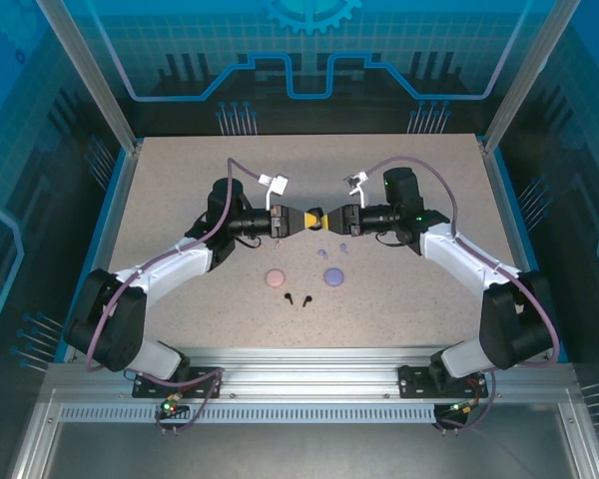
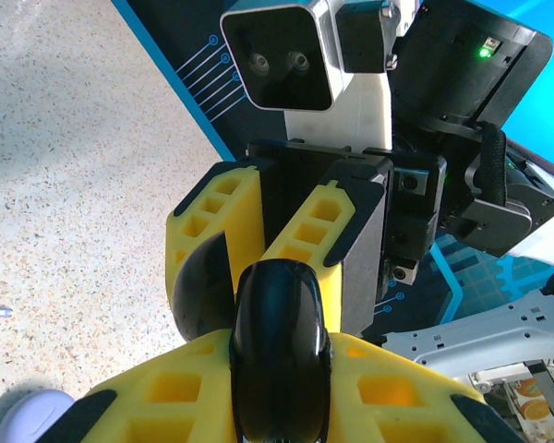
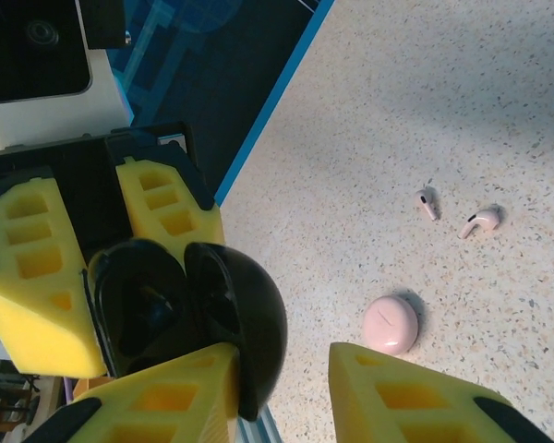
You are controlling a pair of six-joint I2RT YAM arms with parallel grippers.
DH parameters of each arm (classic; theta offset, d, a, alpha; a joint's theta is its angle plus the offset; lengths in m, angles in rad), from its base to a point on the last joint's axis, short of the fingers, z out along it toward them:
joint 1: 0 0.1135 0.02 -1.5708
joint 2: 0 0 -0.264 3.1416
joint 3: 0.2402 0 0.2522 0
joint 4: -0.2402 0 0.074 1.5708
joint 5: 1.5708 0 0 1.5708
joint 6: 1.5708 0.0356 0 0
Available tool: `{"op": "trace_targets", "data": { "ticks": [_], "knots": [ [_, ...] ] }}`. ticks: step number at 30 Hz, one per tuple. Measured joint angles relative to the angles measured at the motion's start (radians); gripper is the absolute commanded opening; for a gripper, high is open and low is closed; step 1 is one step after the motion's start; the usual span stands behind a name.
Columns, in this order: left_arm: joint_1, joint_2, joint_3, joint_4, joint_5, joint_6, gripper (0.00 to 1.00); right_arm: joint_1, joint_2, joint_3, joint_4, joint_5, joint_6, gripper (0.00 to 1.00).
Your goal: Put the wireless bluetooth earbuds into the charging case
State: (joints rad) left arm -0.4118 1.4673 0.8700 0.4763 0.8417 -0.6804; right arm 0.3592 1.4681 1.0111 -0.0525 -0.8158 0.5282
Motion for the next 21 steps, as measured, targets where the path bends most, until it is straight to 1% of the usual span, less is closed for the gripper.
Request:
{"op": "trace_targets", "data": {
  "ticks": [4,7,9,10,14,15,16,17,19,20,21],
  "knots": [
    [0.002,0.000,0.000,-0.001,-0.015,0.000,0.00,0.008,0.013,0.028,-0.027,0.011,-0.012,0.20],
    [0.002,0.000,0.000,0.000,-0.019,0.000,0.00,0.014,0.014,0.041,-0.047,0.027,-0.018,0.10],
    [0.002,0.000,0.000,0.000,-0.022,0.000,0.00,0.014,0.018,0.048,-0.061,0.033,-0.023,0.02],
    [0.002,0.000,0.000,-0.001,-0.026,0.000,0.00,0.015,0.019,0.050,-0.068,0.038,-0.027,0.00],
    [0.002,0.000,0.000,-0.001,-0.036,0.000,0.01,0.017,0.019,0.064,-0.091,0.054,-0.040,0.00],
    [0.001,0.000,0.000,-0.001,-0.038,0.000,0.08,0.018,0.019,0.068,-0.098,0.058,-0.040,0.00],
    [0.001,0.000,0.000,-0.005,-0.042,0.001,0.18,0.020,0.020,0.072,-0.107,0.066,-0.042,0.00],
    [0.001,0.000,0.000,-0.009,-0.046,0.002,0.36,0.021,0.020,0.078,-0.118,0.076,-0.045,0.00],
    [-0.003,0.000,0.000,-0.021,-0.064,0.011,0.65,0.027,0.026,0.100,-0.155,0.100,-0.056,0.00],
    [-0.005,0.000,0.003,-0.033,-0.072,0.018,0.74,0.029,0.031,0.118,-0.180,0.115,-0.064,0.00],
    [-0.005,0.000,0.005,-0.047,-0.080,0.026,0.79,0.031,0.037,0.136,-0.206,0.132,-0.074,0.00]
  ]
}}
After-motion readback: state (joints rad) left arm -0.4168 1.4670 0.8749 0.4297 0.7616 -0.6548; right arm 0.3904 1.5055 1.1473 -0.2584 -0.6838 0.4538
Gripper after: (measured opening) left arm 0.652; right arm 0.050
